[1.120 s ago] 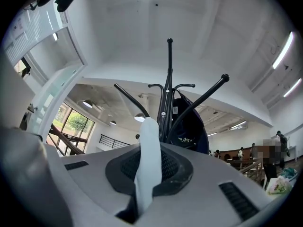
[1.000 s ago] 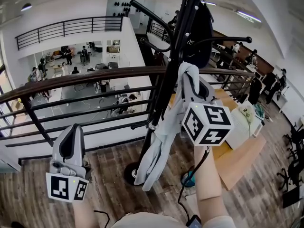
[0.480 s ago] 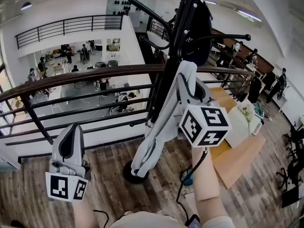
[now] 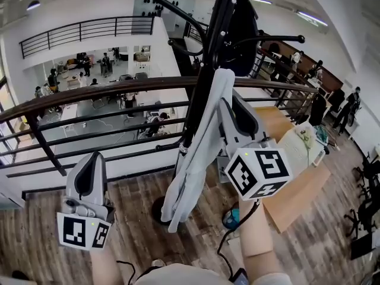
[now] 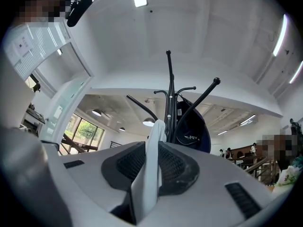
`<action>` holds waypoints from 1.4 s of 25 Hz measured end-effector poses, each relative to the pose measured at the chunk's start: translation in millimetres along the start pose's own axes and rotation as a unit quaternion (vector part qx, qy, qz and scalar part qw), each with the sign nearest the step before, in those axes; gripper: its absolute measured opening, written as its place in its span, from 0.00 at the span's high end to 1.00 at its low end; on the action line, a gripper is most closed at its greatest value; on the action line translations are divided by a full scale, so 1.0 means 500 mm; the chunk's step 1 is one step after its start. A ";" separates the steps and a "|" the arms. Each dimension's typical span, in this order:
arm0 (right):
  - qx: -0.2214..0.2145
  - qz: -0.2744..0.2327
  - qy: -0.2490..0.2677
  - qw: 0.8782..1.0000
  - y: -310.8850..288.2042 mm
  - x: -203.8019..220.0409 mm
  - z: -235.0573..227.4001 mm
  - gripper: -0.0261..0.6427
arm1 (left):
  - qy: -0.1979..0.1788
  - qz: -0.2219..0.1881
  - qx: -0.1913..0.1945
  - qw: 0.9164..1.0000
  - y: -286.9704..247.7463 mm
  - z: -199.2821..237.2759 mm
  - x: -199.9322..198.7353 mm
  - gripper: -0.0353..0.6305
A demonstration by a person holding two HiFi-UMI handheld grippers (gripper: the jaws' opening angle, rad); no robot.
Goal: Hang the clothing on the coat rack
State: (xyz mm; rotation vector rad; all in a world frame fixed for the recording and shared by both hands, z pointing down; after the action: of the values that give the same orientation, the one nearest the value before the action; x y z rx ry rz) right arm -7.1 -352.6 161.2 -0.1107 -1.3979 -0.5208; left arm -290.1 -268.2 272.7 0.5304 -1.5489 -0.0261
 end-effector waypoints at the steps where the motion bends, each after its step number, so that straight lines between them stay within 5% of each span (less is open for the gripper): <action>1: -0.003 -0.003 -0.001 1.000 0.009 0.000 0.000 0.85 | -0.001 0.001 -0.001 1.000 0.002 -0.007 -0.002 0.94; 6: -0.017 -0.013 -0.009 1.000 0.053 0.001 0.009 0.95 | -0.004 0.002 -0.006 1.000 0.025 -0.036 -0.016 0.94; 35: -0.044 -0.001 -0.037 0.998 0.333 0.058 -0.049 0.96 | -0.028 0.016 -0.015 0.999 0.127 -0.264 -0.092 0.94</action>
State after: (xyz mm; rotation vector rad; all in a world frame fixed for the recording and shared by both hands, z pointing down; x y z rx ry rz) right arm 85.8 -223.1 222.2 -0.2008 -1.4477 -0.5849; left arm -186.3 -155.6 259.9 0.4839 -1.6094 -0.0399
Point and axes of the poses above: the fingertips, and each gripper's own axes: y backward along the fingers, z to its left, x out of its underside, the point moved 4 cm from there along y, backward along the fingers, and after that the axes turned 4 degrees about z, right-handed, at the moved point
